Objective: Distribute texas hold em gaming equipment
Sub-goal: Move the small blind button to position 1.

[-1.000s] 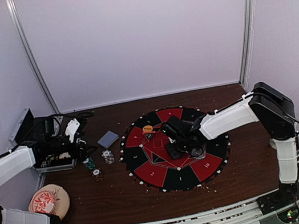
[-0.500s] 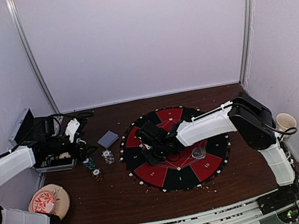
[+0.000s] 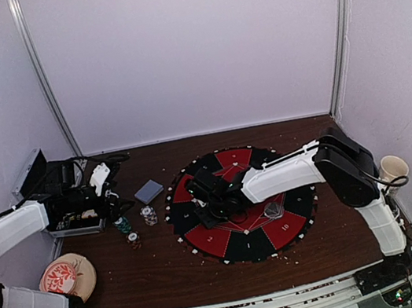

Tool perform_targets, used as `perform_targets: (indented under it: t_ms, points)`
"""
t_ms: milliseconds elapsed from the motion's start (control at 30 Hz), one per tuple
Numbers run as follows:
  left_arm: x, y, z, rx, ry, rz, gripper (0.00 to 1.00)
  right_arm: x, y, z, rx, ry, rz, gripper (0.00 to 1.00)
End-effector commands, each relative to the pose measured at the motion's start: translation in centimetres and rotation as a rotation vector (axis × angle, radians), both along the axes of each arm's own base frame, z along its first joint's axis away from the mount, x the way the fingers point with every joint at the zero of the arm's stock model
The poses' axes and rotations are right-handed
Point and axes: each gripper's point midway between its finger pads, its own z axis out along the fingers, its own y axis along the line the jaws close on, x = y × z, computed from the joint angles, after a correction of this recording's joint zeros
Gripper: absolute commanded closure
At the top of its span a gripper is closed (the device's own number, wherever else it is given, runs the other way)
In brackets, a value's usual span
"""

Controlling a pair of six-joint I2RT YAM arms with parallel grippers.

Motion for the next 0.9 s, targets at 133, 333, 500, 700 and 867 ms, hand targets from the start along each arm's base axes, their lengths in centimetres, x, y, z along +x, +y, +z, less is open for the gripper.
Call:
perform_targets:
  t_ms: [133, 333, 500, 700, 867]
  points:
    - [0.3, -0.2, 0.6, -0.015, -0.024, -0.001, 0.02, -2.1, -0.7, -1.6, -0.072, 0.033, 0.02, 0.43]
    - [0.2, -0.2, 0.5, -0.014, -0.025, -0.001, 0.02, -1.5, -0.5, 1.2, -0.047, -0.008, 0.01, 0.24]
    - [0.3, -0.1, 0.5, -0.013, -0.025, 0.001, 0.02, 1.1, -0.8, 6.1, 0.009, -0.094, -0.071, 0.14]
    - [0.2, -0.1, 0.7, -0.017, -0.027, 0.0, 0.02, 5.4, -1.6, 8.0, 0.068, -0.146, -0.201, 0.1]
    - [0.2, -0.1, 0.7, -0.015, -0.028, 0.001, 0.02, 8.7, -1.5, 7.0, 0.083, -0.159, -0.288, 0.06]
